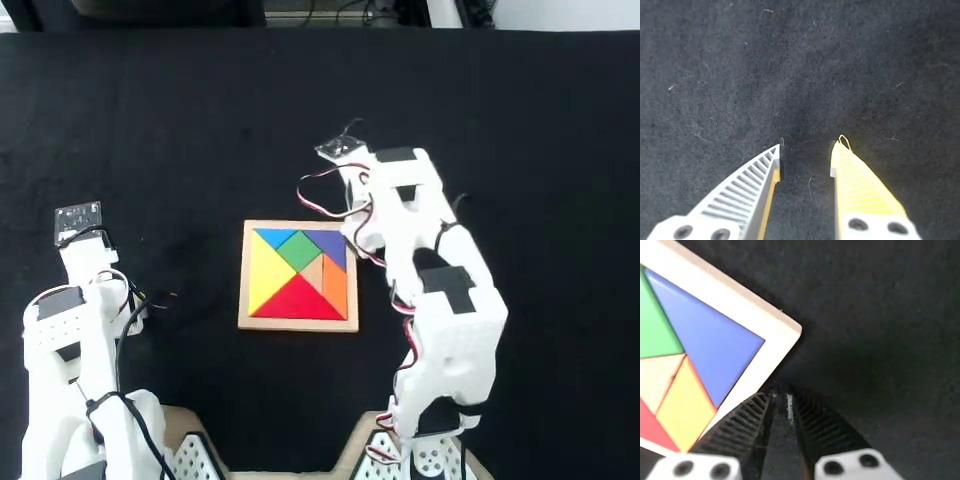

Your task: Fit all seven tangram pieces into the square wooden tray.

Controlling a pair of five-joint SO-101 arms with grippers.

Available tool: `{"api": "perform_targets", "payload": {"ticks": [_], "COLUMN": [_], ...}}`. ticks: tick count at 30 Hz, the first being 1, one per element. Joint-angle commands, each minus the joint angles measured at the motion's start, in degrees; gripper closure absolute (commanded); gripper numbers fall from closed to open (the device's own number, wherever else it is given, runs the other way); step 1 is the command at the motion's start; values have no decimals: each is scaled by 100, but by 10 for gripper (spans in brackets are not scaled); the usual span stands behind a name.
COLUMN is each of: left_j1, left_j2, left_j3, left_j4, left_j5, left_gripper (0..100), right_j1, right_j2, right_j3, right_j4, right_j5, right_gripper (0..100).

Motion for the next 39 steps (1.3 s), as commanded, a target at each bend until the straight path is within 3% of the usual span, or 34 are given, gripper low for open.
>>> {"api": "perform_targets", "payload": {"ticks": [1, 11, 16, 21, 27, 33, 36, 39], "left_j1": [66, 75, 75, 101, 1007, 1552, 1631, 1631], "left_j2": [0, 0, 0, -53, -62, -62, -62, -62], "left_j3": [-119, -110, -110, -92, -391, -1789, -2615, -3231], "left_j4": [-97, -97, -97, -97, 35, 1134, 1644, 2048], "left_j5": [44, 44, 44, 79, 97, 1231, 1837, 2022], "left_gripper": [834, 834, 834, 834, 832, 833, 833, 833], "right_j1": [-404, -299, -105, 176, 826, 1301, 1943, 2101], "right_j2": [4, -180, -778, -2835, -5543, -6413, -6949, -7556], "right_j3": [-497, -822, -857, -866, -66, 1991, 2246, 2316], "right_j4": [-35, 448, 853, 2224, 2505, 1916, 1556, 1574], "right_j5": [-88, -88, -633, -633, -352, -387, -888, -862], "right_gripper": [988, 988, 988, 988, 987, 987, 987, 987]}}
